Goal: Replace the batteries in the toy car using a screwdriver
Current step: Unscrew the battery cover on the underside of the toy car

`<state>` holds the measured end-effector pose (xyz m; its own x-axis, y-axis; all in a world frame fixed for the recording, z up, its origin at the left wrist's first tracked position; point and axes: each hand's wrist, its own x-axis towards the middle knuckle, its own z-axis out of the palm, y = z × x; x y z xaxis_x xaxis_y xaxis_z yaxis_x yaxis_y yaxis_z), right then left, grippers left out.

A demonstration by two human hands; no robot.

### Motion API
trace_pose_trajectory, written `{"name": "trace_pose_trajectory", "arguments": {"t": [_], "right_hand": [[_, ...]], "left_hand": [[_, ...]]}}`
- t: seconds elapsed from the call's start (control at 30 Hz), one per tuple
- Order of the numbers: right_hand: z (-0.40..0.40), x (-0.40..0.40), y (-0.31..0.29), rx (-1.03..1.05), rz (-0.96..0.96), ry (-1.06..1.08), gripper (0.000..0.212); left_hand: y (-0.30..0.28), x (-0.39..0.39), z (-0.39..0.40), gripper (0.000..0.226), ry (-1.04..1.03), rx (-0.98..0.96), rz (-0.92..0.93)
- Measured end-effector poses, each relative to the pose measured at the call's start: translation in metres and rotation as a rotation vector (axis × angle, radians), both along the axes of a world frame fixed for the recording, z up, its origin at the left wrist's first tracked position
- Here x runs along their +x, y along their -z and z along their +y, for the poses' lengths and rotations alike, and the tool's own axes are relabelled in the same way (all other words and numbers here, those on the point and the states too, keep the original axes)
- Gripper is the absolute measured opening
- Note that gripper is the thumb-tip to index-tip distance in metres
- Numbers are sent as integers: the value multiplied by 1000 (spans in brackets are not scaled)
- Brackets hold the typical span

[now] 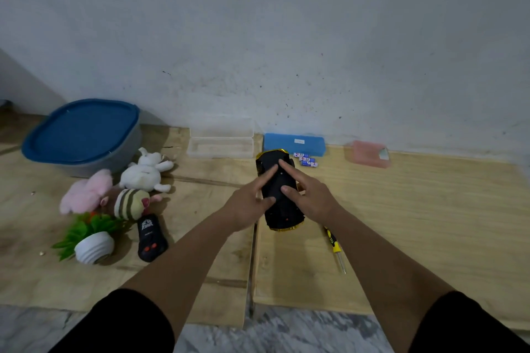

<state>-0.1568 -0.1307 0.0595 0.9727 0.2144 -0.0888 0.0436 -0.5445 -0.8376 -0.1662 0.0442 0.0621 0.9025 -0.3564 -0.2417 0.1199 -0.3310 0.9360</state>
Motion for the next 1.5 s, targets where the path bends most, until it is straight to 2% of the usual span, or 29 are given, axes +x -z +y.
{"name": "trace_pose_trajectory", "arguments": {"t": [0.07,0.23,0.53,0.87,1.0,1.07,1.17,1.3,1.5], "right_hand": [[-2,-1,0,-18,-20,17,53],[-8,-2,3,-8,-49,46,57],[-20,-7,13,40,-63,103,59],[-28,-12,19,102,-26,86,60],[-34,-18,20,117,53,58,59],[-40,-22,26,31,-10,135,61],[-57,-28,48,-207,-82,281,70],[-68,-37,76,-362,65,306,78],[-65,-41,100,-399,153,311,75]], "left_hand": [[0,-1,-4,68,14,158,-92],[5,-2,-11,67,-76,100,-87],[6,2,-29,70,-50,35,70],[5,-1,-45,67,-44,128,26],[9,0,-45,69,-5,176,45],[13,0,-43,68,-26,190,74],[22,-1,-41,67,-65,200,112],[35,-4,-40,68,-67,185,161],[49,-11,-40,70,-69,249,176]]}}
